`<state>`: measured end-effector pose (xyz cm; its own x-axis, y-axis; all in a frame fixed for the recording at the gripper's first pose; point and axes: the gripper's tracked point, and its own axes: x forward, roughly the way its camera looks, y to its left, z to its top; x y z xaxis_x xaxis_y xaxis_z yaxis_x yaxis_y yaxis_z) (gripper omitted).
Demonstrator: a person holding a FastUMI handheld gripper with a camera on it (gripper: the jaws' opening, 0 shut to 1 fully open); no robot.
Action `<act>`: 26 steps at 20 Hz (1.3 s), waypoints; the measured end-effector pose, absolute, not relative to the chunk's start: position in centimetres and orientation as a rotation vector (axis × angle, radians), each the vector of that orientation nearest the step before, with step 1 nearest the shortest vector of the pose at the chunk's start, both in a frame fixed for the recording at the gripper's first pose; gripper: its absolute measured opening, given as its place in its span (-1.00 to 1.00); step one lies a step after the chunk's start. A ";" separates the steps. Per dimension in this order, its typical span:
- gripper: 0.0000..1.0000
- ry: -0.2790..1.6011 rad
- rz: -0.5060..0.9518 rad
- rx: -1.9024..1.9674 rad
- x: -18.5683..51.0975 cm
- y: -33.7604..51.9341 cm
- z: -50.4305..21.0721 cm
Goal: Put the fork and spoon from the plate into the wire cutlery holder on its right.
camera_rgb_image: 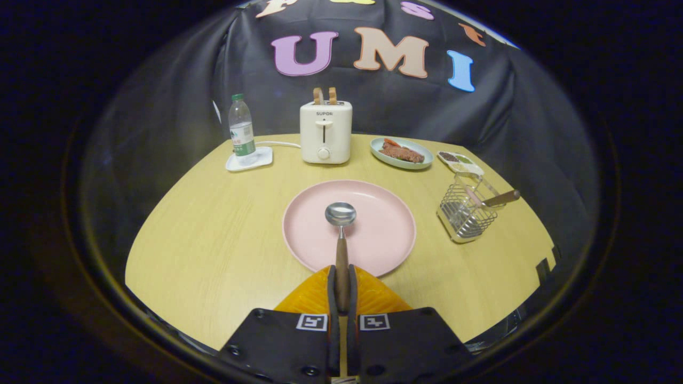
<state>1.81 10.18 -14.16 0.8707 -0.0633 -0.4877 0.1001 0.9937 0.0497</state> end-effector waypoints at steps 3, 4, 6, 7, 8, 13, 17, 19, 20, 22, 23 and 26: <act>-0.84 0.532 -0.121 0.076 1.7 9.2 -12.5; -0.84 0.540 -0.143 0.083 1.6 8.7 -11.7; -0.84 0.551 -0.186 0.115 1.7 7.6 -10.1; -0.84 0.551 -0.208 0.141 1.9 7.1 -9.2; -0.84 0.546 -0.227 0.170 2.3 6.6 -8.2; -0.84 0.540 -0.360 0.272 3.3 1.9 -4.5; -0.84 0.540 -0.483 0.411 4.2 -2.2 -3.6; -0.84 0.551 -0.550 0.471 4.3 -4.4 -4.1; -0.84 0.562 -0.582 0.499 4.3 -5.4 -4.6; -0.84 0.597 -0.630 0.555 4.5 -6.5 -5.9; -0.84 0.615 -0.646 0.578 4.6 -7.0 -6.5; -0.84 0.697 -0.677 0.613 4.6 -7.6 -8.3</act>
<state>4.59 -7.61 -8.25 0.5774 -0.3465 -0.7393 0.7290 0.6266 0.2756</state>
